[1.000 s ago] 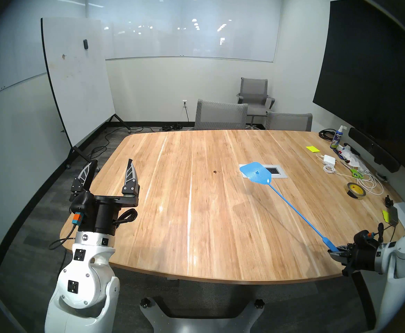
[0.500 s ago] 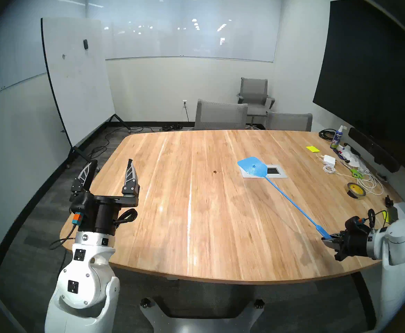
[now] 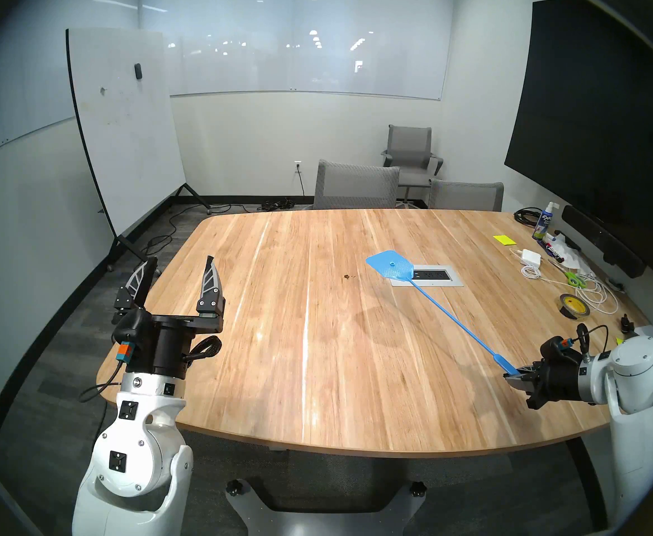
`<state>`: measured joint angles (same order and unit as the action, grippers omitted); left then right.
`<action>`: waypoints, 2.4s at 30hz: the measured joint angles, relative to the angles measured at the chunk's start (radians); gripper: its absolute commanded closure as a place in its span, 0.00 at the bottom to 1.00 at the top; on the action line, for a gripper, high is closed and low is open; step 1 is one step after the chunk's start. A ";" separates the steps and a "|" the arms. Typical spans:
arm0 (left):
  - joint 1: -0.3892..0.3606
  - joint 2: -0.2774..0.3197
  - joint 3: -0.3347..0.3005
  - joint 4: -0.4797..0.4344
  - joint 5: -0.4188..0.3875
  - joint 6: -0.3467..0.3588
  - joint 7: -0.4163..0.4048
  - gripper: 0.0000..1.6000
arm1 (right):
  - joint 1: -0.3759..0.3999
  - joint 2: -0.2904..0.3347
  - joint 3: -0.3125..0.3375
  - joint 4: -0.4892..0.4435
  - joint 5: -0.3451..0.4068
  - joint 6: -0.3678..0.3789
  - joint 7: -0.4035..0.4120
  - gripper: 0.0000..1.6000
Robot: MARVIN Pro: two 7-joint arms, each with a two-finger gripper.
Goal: Swat a bug on table
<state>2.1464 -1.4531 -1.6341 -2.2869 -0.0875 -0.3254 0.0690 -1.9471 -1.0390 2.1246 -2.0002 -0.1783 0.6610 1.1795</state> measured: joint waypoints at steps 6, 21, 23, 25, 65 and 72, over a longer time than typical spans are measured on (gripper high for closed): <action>0.000 0.000 0.000 0.000 0.000 0.000 0.000 0.00 | 0.003 0.035 -0.040 -0.008 0.028 0.027 -0.027 1.00; 0.000 0.000 0.000 0.000 0.000 0.000 0.000 0.00 | 0.053 0.133 -0.164 0.001 0.106 0.114 -0.116 1.00; 0.000 0.000 0.000 0.000 0.000 0.000 0.000 0.00 | 0.063 0.146 -0.181 0.004 0.116 0.125 -0.128 1.00; 0.000 0.000 0.000 0.000 0.000 0.000 0.000 0.00 | 0.075 0.159 -0.200 0.009 0.129 0.137 -0.140 1.00; 0.000 0.000 0.000 0.000 0.000 0.000 0.000 0.00 | 0.365 0.422 -0.538 0.090 0.346 0.301 -0.312 1.00; 0.000 0.000 0.000 0.000 0.000 0.000 0.000 0.00 | 0.414 0.449 -0.572 0.095 0.390 0.301 -0.312 1.00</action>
<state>2.1464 -1.4532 -1.6342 -2.2869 -0.0875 -0.3255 0.0690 -1.5331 -0.5899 1.5521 -1.9050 0.2112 0.9619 0.8677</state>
